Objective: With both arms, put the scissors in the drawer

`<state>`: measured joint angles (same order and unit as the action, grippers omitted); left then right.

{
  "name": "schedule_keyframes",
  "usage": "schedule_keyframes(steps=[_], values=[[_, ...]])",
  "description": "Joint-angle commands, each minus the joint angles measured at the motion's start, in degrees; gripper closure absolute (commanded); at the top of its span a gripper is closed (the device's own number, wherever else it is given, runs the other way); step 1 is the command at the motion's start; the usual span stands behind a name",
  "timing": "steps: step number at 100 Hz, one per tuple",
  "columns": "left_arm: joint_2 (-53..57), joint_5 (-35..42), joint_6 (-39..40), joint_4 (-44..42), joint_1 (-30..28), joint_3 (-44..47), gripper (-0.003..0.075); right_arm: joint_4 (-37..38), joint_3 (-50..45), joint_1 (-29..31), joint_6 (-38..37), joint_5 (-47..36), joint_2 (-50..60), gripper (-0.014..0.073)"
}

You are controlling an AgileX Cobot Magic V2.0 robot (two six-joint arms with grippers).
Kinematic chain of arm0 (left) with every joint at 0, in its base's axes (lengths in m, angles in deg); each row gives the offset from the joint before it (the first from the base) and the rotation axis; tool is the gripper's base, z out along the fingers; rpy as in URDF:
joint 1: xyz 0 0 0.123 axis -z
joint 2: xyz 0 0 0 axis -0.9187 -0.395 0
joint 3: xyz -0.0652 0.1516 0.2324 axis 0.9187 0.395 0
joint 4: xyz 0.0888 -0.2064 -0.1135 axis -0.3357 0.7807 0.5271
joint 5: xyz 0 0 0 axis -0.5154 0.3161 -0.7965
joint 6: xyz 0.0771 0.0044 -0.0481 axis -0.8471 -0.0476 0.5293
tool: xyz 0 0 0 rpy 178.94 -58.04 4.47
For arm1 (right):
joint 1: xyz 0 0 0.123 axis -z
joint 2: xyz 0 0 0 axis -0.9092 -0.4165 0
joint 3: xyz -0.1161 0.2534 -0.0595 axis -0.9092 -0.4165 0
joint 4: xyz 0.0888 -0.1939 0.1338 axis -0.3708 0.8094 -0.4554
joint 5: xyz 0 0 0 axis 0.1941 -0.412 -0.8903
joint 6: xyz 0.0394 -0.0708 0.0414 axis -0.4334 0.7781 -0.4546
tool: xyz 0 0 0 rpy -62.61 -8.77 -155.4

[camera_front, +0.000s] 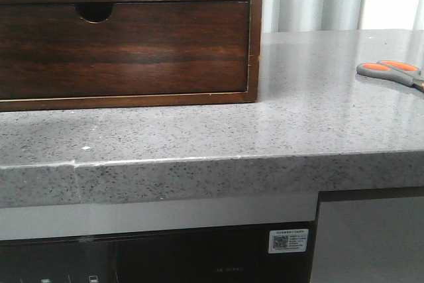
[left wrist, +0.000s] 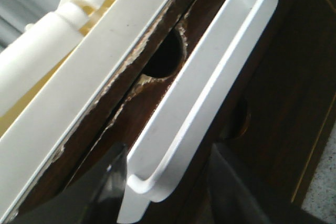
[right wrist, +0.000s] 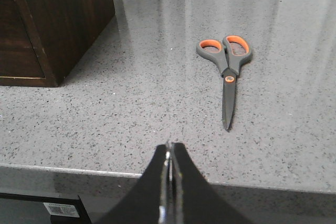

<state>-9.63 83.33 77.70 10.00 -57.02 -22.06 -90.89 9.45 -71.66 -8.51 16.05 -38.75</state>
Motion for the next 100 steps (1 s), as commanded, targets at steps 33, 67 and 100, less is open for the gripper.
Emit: schedule_keyframes(steps=[33, 67, 100], values=[[-6.2, 3.4, -3.8, -3.1, 0.5, -7.2, 0.0429, 0.1, 2.1, -0.1, 0.1, -4.1, -1.2, 0.0659], [-6.7, -0.5, -6.9, -12.8, 0.5, -7.6, 0.0517, 0.1, 2.1, -0.1, 0.1, -4.1, -1.2, 0.0659], [-6.7, -1.5, -6.9, -13.1, 0.5, -7.6, 0.0741, 0.1, 2.1, -0.1, 0.1, -4.1, -1.2, 0.0659]])
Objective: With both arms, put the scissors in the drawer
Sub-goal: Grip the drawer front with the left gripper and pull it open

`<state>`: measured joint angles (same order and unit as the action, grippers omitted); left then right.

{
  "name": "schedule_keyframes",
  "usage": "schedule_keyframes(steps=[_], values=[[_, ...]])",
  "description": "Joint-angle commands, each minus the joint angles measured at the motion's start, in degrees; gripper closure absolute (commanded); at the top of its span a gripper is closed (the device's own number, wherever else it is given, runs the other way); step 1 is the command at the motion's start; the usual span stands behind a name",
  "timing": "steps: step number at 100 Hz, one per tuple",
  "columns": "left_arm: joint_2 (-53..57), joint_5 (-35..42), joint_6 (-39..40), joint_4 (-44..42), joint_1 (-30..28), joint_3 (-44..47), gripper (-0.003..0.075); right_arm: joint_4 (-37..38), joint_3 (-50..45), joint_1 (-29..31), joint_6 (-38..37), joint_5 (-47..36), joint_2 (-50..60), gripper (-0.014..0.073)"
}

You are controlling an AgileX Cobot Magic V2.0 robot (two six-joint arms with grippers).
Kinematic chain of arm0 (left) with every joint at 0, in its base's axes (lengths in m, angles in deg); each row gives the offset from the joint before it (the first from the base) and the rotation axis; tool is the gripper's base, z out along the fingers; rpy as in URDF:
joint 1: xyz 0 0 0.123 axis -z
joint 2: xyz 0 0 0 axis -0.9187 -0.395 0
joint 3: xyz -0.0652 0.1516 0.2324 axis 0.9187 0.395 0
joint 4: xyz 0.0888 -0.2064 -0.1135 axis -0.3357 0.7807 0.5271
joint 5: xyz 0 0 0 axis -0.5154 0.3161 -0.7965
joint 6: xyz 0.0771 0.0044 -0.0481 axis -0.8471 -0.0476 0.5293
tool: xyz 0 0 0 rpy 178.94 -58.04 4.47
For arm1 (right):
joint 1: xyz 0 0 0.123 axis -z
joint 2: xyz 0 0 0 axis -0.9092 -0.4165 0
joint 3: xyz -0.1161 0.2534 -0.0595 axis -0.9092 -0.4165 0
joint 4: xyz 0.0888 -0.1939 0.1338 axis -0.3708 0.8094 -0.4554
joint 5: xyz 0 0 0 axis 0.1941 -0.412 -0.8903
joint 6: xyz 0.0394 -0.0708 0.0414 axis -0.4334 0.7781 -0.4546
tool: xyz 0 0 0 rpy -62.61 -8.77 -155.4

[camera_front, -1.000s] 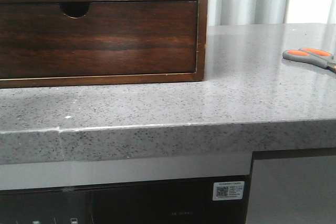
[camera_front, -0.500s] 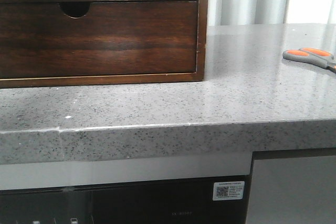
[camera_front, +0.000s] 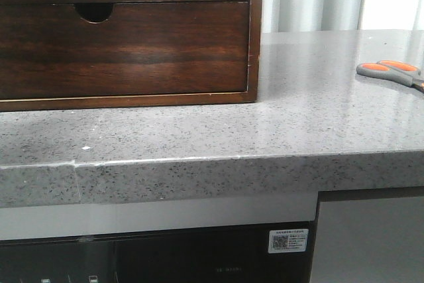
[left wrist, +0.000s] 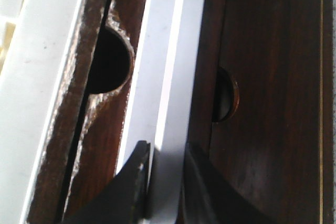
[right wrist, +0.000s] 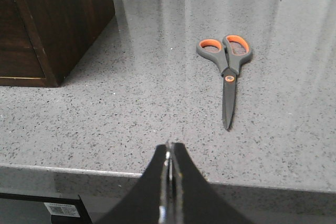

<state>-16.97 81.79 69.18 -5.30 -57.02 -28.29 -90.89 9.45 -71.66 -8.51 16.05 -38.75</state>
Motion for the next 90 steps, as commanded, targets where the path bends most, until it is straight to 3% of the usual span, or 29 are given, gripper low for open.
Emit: schedule_keyframes(steps=[1, 32, 90], values=[[0.6, 0.0, 1.6, 2.2, 0.5, -1.4, 0.0738, 0.1, 2.1, -0.1, 0.1, -4.1, -1.2, 0.0659], [1.8, 2.3, 1.8, 2.2, 0.5, 0.8, 0.0739, 0.1, 2.1, -0.1, 0.1, -4.1, -1.2, 0.0659], [14.0, 7.1, 1.8, 1.9, 0.5, 8.0, 0.0739, 0.1, 2.1, -0.1, 0.1, -4.1, -1.2, 0.0659]])
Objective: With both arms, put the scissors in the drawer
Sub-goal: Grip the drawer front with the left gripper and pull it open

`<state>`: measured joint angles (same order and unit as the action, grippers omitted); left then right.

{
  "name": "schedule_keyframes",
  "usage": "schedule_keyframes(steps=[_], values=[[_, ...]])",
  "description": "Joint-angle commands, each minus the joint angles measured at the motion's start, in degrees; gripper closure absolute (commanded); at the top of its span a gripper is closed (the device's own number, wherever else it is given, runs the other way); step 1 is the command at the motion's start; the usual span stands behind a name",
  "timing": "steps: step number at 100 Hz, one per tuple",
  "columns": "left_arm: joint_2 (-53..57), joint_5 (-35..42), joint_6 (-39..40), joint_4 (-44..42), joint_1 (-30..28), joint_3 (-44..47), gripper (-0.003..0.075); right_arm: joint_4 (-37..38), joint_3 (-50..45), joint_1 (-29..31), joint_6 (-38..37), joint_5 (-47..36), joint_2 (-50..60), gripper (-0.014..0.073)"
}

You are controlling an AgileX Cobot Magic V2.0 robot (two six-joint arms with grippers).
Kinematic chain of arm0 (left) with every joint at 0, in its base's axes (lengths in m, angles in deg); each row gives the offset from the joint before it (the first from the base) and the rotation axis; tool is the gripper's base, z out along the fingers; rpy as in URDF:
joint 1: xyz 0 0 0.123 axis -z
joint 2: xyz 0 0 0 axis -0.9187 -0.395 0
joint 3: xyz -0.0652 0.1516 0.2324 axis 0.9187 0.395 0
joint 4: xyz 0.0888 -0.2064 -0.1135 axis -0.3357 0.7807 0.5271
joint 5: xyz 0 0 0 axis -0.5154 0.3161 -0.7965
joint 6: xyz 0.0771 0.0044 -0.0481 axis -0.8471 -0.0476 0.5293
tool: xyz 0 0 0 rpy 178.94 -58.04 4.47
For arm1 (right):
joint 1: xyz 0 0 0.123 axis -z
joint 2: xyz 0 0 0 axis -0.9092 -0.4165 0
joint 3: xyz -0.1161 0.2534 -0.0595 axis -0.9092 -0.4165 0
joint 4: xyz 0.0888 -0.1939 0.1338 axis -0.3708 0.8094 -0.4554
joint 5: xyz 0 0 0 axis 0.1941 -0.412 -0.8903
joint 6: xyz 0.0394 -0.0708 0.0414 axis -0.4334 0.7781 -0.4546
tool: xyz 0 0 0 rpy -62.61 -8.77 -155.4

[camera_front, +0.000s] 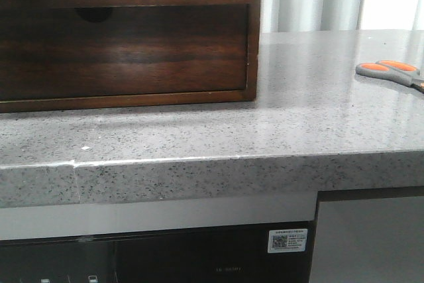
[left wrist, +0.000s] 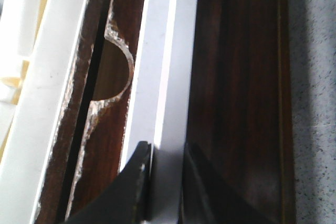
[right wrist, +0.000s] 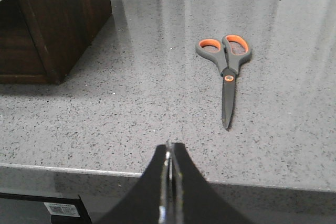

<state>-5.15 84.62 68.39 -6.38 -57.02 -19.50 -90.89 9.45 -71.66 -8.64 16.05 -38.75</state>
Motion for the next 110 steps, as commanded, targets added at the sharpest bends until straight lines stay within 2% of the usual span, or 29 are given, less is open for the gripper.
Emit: schedule_keyframes(steps=[1, 43, 78, 85, 100, 110], values=[[2.5, 4.4, 2.6, 3.0, 0.5, -0.8, 0.0739, 0.1, 2.1, -0.1, 0.2, -4.1, -1.2, 0.0659], [9.9, 7.2, 5.4, -1.1, 0.5, 3.6, 0.0739, 0.1, 2.1, -0.1, 0.2, -4.1, -1.2, 0.0659], [11.0, 7.9, 5.4, -1.8, 0.5, 6.2, 0.0735, 0.1, 2.1, -0.1, 0.2, -4.1, -1.2, 0.0659], [11.0, 9.9, 5.4, -1.8, 0.5, 6.2, 0.0696, 0.1, 2.1, -0.1, 0.2, -4.1, -1.2, 0.0659], [11.0, 12.6, 5.4, -1.8, 0.5, 6.2, 0.0549, 0.1, 2.1, -0.1, 0.2, -4.1, -1.2, 0.0659], [11.0, 13.2, 5.4, -1.8, 0.5, 6.3, 0.0503, 0.1, 2.1, -0.1, 0.2, -4.1, -1.2, 0.0659]])
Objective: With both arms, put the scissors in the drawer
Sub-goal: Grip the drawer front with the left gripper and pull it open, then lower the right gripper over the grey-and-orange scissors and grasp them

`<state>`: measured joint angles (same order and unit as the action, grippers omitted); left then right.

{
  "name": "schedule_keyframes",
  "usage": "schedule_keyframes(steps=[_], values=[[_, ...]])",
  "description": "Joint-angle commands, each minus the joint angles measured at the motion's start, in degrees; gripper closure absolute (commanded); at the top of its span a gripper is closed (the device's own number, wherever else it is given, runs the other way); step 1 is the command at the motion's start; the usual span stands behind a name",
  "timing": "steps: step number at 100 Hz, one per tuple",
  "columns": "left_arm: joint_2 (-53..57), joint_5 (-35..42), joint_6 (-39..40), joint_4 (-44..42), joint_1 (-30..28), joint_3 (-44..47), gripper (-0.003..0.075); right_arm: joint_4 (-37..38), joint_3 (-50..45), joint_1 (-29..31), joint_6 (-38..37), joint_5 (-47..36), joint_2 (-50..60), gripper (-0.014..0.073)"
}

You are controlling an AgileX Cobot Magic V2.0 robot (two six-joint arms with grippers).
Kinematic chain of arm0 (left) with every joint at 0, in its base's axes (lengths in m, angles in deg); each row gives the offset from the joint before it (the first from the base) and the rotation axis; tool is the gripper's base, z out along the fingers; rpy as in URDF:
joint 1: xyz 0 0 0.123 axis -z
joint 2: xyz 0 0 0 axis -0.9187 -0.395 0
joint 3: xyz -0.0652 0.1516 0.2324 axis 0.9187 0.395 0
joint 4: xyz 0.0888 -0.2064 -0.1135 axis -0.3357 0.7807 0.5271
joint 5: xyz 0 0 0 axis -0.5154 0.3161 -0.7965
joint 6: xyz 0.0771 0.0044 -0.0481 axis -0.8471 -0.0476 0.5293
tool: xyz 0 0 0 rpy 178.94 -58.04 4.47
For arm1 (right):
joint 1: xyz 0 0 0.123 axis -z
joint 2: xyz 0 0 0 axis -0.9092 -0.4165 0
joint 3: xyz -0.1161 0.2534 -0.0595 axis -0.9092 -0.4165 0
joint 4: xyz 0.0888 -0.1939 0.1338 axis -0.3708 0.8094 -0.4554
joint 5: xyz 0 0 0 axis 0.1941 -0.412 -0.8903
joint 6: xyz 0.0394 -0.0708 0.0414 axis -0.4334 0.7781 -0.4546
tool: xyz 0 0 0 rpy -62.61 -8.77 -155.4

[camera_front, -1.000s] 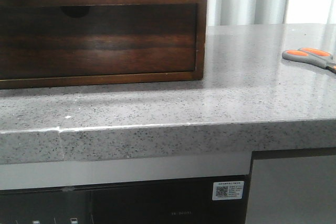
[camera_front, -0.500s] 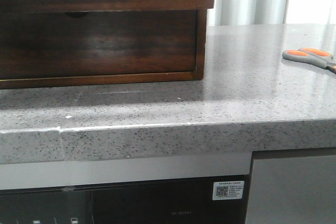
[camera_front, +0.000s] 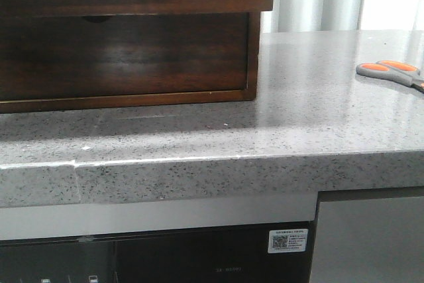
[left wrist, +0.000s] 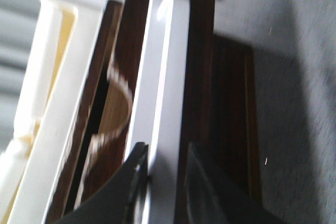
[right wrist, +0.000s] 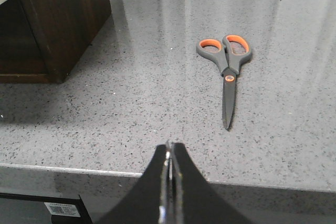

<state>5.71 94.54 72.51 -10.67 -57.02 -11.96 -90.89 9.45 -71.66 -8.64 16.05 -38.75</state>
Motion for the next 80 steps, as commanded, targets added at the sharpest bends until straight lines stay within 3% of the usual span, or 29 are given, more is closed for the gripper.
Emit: schedule_keyframes(steps=[1, 16, 42, 54, 80], values=[[0.1, 3.2, 1.3, 2.5, 0.5, -1.2, 0.0501, 0.1, 2.1, -0.1, 0.2, -4.1, -1.2, 0.0659], [0.1, 5.3, 1.8, 3.6, 0.5, -1.2, 0.0493, 0.1, 2.1, -0.1, 0.2, -4.1, -1.2, 0.0659], [2.7, 7.9, 6.6, 13.4, 0.5, -1.2, 0.0494, 0.1, 4.1, -0.1, 0.2, -3.5, -1.2, 0.0640], [5.9, 6.4, 9.9, 17.9, 0.5, -1.2, 0.0495, 0.2, 6.8, -0.1, 0.2, -2.9, -1.9, 0.0571], [13.3, 1.2, 22.9, 22.7, 0.5, -1.2, 0.0495, 1.2, 14.5, -0.1, 0.2, 3.8, -11.2, 0.0313]])
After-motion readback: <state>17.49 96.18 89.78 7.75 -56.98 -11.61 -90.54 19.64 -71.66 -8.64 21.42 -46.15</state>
